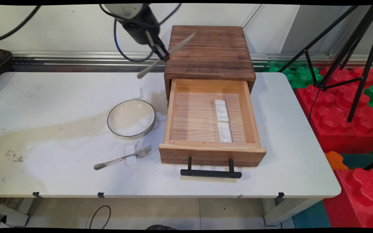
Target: Place the picked object into the drawer
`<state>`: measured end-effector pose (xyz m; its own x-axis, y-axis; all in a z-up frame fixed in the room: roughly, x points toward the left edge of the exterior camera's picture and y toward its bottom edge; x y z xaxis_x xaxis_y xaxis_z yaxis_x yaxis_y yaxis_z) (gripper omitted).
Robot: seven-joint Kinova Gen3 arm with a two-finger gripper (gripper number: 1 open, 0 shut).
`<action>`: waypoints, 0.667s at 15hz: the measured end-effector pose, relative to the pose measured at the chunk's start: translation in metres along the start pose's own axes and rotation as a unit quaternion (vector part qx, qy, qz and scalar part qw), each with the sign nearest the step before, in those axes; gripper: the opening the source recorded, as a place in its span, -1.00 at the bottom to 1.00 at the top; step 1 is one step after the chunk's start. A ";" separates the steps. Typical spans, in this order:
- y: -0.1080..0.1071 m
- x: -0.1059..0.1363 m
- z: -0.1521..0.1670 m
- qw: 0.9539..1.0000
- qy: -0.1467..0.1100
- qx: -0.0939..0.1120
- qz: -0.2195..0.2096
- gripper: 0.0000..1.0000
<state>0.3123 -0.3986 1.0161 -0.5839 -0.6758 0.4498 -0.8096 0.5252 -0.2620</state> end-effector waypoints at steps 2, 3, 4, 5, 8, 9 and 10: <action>0.017 0.008 0.001 1.000 0.000 -0.009 0.016 -1.00; 0.026 0.013 0.003 1.000 0.000 -0.014 0.025 -1.00; 0.033 0.017 0.004 0.999 0.000 -0.018 0.032 -1.00; 0.039 0.020 0.006 0.999 0.000 -0.021 0.038 -1.00; 0.055 0.030 0.012 0.998 0.000 -0.032 0.054 -1.00; 0.061 0.034 0.016 0.998 0.000 -0.035 0.061 -1.00; 0.067 0.038 0.020 0.997 0.000 -0.038 0.067 -1.00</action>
<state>0.2346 -0.4000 0.9984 -0.6861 -0.5972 0.4154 -0.7181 0.6477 -0.2546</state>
